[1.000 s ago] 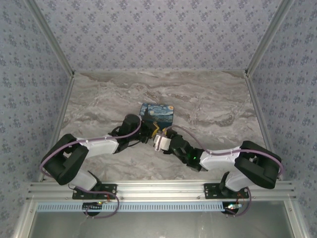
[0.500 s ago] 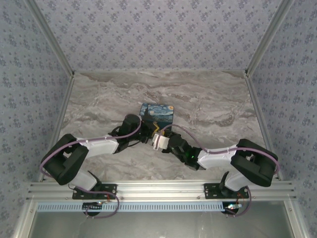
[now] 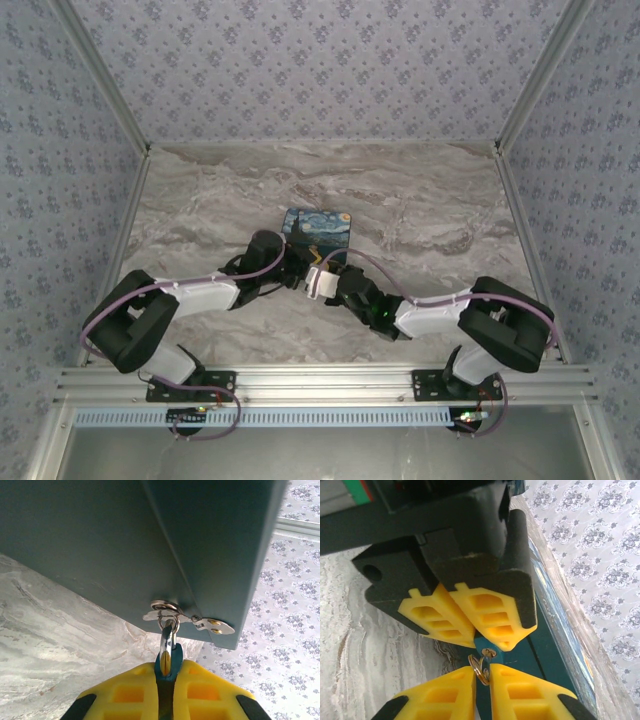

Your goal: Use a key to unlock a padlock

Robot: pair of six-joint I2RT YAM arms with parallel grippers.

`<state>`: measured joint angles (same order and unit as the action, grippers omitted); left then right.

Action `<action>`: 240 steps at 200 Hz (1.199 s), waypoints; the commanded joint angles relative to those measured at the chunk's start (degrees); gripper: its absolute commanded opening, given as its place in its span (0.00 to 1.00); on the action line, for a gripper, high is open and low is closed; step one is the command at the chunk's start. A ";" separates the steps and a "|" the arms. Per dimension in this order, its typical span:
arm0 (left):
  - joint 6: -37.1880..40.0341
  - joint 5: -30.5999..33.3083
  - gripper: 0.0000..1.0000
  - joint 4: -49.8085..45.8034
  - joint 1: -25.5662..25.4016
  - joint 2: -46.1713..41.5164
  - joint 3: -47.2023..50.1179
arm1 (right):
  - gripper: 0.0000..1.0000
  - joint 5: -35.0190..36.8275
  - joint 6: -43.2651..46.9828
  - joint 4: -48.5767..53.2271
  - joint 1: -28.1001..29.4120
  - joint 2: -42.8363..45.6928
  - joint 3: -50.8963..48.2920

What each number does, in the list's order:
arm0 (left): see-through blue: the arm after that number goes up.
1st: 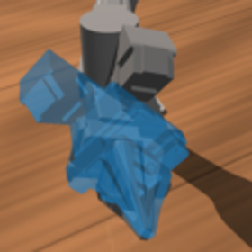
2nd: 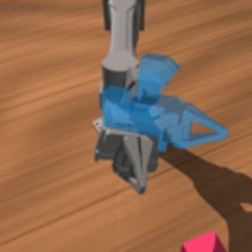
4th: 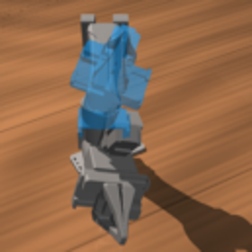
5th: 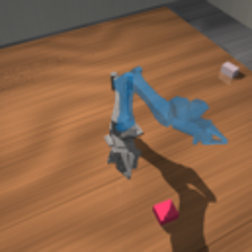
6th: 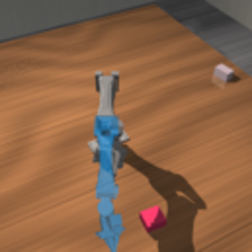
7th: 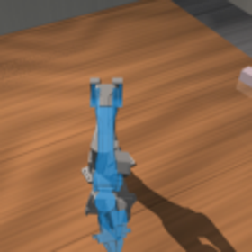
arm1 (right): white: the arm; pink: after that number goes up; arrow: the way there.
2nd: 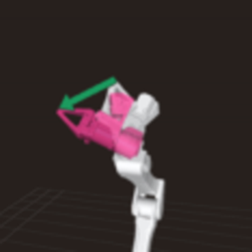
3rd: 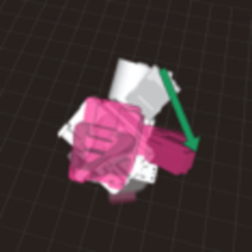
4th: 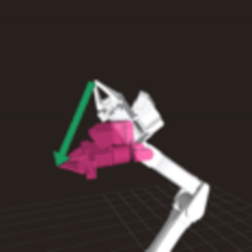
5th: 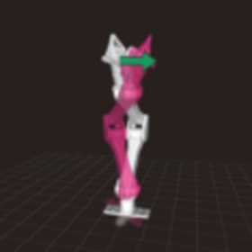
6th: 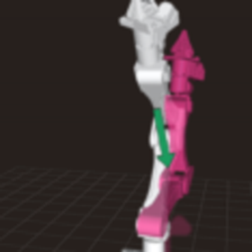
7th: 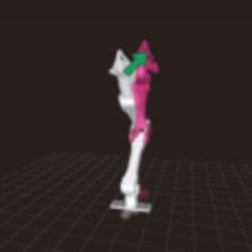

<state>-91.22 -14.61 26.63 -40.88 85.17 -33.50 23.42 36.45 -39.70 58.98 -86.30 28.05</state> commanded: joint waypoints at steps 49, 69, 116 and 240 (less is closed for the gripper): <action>-0.76 -1.54 0.00 0.53 0.28 -1.59 -0.94 | 0.04 1.50 -2.61 -1.79 -0.78 -1.48 2.00; -0.76 -1.56 0.00 0.59 0.28 -1.61 -1.04 | 0.01 1.54 -3.68 -1.35 -0.98 -1.48 2.09; -1.20 -1.59 0.00 1.05 0.27 -1.47 -0.91 | 0.00 0.32 -10.80 0.36 -1.54 -0.87 2.24; -0.98 -1.30 0.00 1.17 0.22 -1.16 -0.59 | 0.00 -8.03 -37.81 -2.84 -2.73 -2.47 -0.21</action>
<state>-91.61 -13.67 25.36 -40.47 85.17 -33.50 17.61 5.80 -40.16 56.62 -87.57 28.60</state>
